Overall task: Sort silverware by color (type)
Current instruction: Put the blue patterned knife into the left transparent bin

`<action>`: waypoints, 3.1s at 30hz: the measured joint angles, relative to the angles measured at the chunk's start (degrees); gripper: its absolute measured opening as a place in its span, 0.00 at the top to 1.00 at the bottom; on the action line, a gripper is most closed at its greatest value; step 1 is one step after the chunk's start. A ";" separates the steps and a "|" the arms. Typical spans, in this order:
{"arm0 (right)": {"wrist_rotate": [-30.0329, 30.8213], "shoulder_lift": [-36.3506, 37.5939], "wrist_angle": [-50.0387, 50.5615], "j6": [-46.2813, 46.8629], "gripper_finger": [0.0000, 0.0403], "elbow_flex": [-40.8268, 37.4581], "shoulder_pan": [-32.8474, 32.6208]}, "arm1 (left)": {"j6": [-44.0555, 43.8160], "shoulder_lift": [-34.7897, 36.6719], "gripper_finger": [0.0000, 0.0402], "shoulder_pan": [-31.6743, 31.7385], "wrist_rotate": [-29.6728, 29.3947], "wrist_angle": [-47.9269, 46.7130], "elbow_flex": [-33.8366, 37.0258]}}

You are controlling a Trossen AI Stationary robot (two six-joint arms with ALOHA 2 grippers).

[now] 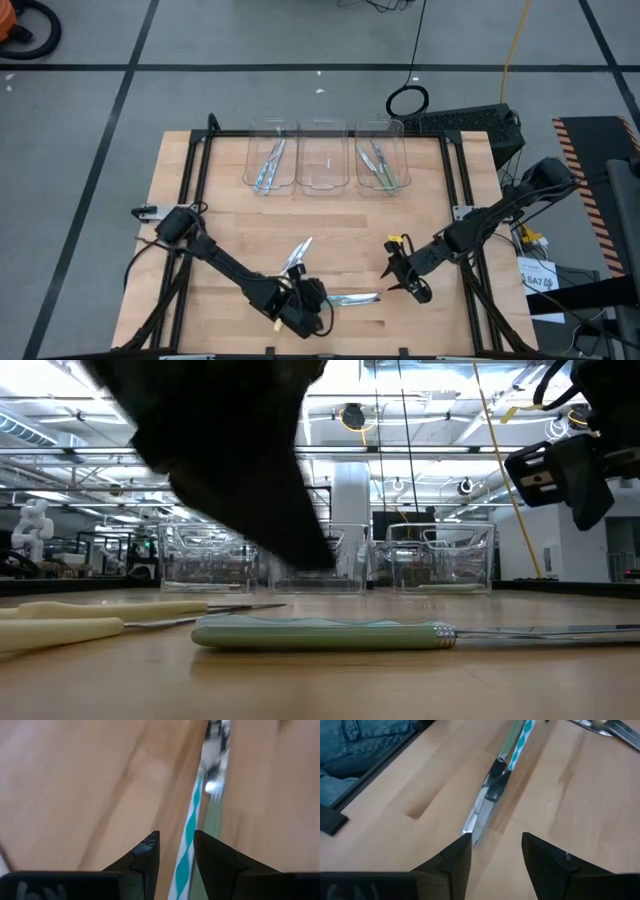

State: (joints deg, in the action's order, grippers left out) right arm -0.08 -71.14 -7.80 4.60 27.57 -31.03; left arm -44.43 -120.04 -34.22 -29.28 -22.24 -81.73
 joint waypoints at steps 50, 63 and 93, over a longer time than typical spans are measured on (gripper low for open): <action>9.01 -12.38 -5.39 -6.29 0.69 0.00 -0.07 | 1.73 -4.52 0.68 4.89 -1.52 -16.63 -10.71; 8.88 -12.41 -4.29 -5.72 0.70 0.00 -0.07 | 8.79 -4.86 0.68 8.48 8.22 -20.36 -10.73; 8.83 -12.39 -3.28 -5.28 0.70 0.00 -0.09 | 9.84 -9.43 0.88 9.65 11.17 -20.80 -10.90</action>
State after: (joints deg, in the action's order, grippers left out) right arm 8.75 -83.54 -11.08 -0.68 27.57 -31.11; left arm -34.59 -129.47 -24.57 -18.11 -43.04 -92.63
